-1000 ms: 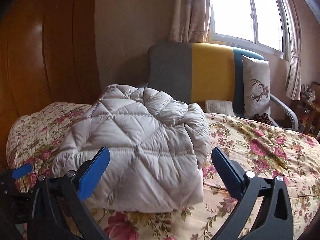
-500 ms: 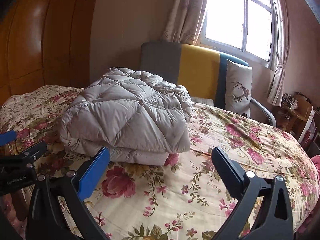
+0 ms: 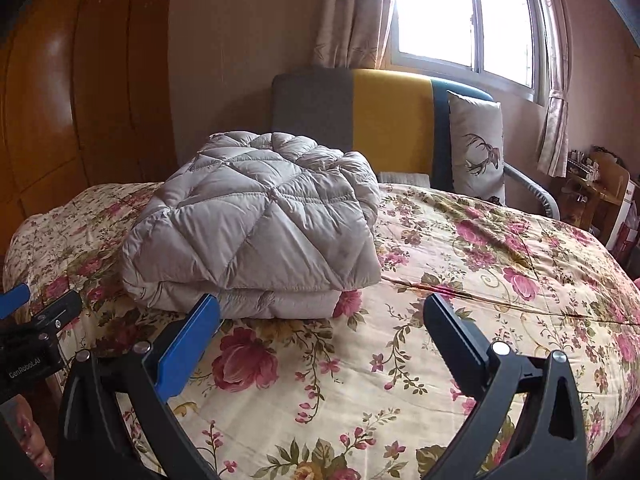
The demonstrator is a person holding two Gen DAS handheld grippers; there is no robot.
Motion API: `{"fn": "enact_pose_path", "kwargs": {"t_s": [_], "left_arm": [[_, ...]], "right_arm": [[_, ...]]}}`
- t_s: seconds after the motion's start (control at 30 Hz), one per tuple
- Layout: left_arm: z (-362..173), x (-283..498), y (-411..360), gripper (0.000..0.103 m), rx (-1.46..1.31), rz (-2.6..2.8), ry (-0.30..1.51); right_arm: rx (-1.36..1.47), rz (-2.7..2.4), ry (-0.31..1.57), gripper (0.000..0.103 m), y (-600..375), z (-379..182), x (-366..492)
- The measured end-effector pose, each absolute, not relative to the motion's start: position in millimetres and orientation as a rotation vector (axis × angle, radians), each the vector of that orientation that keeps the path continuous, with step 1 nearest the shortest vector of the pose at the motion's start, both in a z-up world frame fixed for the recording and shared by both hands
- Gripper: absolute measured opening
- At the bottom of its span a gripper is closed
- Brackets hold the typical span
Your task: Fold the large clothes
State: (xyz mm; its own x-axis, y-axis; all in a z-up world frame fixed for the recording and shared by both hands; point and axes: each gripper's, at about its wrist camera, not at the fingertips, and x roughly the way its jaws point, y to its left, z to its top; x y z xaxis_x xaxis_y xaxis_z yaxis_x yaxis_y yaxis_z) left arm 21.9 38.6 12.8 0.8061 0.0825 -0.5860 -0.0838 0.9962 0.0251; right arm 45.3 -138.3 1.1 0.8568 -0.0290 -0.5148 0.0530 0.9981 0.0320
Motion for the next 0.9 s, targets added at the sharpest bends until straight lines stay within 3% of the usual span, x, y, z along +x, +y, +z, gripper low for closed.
{"fn": "enact_pose_path", "kwargs": {"t_s": [0.9], "left_arm": [[4.5,25.4,43.0,0.1,-0.018,0.087,0.656]], "right_arm": [[0.062,-0.032,0.574,0.101,-140.6,-4.7,51.5]]}}
